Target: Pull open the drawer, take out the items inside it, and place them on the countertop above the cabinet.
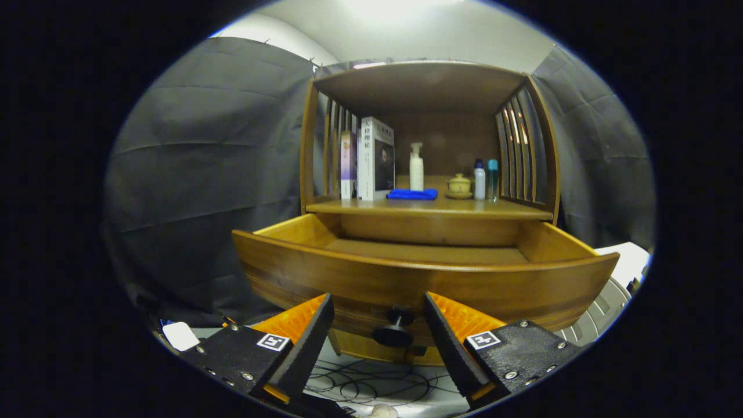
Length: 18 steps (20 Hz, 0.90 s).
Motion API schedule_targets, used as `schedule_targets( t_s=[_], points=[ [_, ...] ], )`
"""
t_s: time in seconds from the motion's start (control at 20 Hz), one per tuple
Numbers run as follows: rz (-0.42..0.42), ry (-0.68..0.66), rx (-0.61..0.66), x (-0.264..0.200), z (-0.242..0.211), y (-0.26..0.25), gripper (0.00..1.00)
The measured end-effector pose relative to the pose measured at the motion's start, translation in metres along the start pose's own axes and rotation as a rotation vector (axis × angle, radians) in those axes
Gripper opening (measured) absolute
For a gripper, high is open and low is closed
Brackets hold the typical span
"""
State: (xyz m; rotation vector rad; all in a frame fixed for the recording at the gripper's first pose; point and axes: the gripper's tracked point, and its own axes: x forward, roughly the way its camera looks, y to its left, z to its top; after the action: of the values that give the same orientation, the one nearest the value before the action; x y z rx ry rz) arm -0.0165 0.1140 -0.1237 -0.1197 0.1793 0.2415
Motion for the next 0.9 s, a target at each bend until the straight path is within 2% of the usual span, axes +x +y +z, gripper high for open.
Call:
schedule_targets(
  t_s=[0.2, 0.45, 0.55, 0.9],
  points=[
    [0.02, -0.107, -0.006, -0.003, 0.043, 0.0, 0.95],
    [-0.006, -0.146, 0.03, 0.017, 0.077, -0.026, 0.95],
    [-0.004, -0.103, 0.044, 0.032, 0.08, -0.036, 0.95],
    [-0.007, 0.173, 0.125, 0.096, 0.058, -0.074, 0.95]
  ],
)
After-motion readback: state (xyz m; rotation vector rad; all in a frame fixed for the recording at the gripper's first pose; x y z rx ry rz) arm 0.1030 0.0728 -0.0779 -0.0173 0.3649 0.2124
